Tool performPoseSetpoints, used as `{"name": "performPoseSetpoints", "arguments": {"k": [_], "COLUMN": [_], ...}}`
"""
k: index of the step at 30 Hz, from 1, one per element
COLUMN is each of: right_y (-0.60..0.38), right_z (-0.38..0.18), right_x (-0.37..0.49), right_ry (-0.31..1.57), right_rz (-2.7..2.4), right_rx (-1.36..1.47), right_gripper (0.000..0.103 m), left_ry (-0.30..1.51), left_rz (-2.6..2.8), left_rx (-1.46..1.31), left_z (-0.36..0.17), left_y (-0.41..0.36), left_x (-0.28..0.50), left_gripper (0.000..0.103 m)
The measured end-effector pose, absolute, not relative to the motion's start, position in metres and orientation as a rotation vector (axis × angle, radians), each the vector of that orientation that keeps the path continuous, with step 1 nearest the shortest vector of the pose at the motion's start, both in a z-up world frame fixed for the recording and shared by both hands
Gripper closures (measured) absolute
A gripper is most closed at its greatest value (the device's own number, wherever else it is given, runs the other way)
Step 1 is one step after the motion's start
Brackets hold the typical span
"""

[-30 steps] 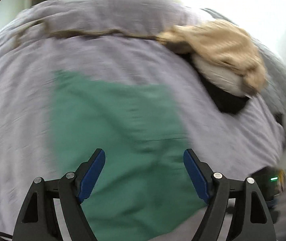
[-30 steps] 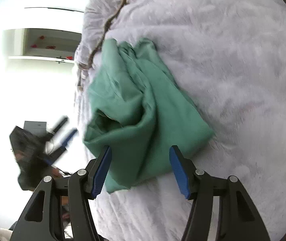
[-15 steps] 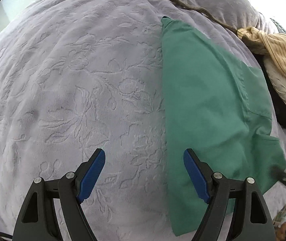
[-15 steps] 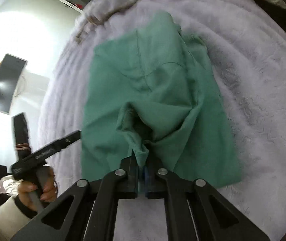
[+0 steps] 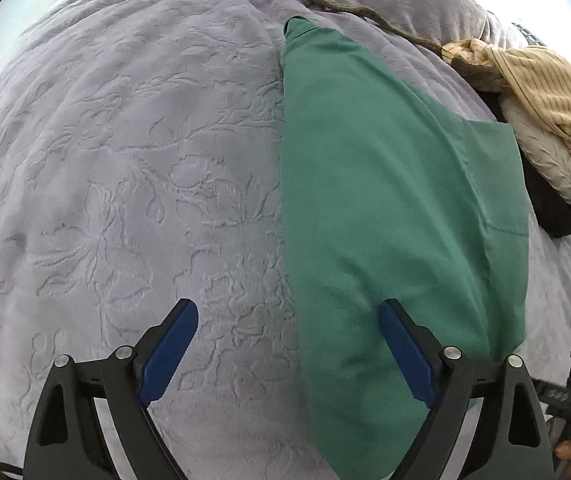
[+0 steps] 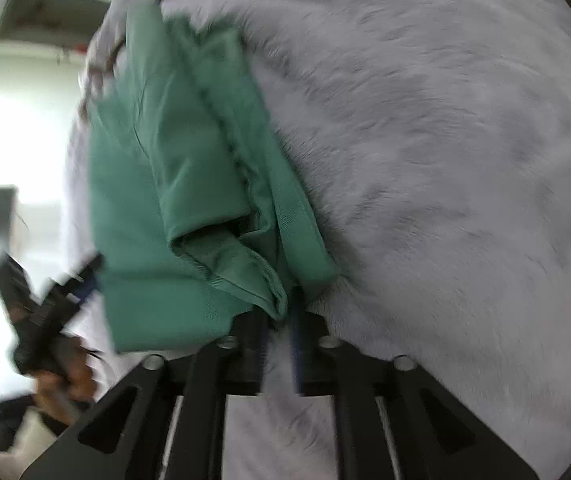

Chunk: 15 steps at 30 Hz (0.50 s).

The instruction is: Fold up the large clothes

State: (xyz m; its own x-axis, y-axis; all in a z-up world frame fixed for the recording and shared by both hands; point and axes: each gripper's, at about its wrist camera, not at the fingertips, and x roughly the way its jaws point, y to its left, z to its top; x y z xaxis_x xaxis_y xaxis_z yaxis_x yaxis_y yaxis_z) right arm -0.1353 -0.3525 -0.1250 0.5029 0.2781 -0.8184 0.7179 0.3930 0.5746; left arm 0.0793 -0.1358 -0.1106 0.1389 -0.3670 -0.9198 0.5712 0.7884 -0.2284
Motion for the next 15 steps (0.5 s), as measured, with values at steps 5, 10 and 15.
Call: {"name": "performPoseSetpoints", "arguments": {"k": [5,10,15], "right_y": [-0.375,-0.399,-0.399], "right_z": [-0.067,-0.057,-0.082], "right_x": [-0.144,-0.065,-0.002], "right_ry": [0.912,0.929,1.062], "right_rz": [-0.407,-0.311,-0.321], "right_rx": [1.082,0.956,0.849], "right_gripper": [0.050,0.049,0.093], "left_ry": [1.274,1.273,1.270], "left_rz": [-0.682,-0.681,-0.673], "left_rx": [0.181,0.174,0.195], "left_z": [-0.112,-0.114,-0.109], "left_y": [-0.130,-0.138,-0.142], "left_x": [0.082,0.083,0.081], "left_gripper": [0.010,0.010,0.010]}}
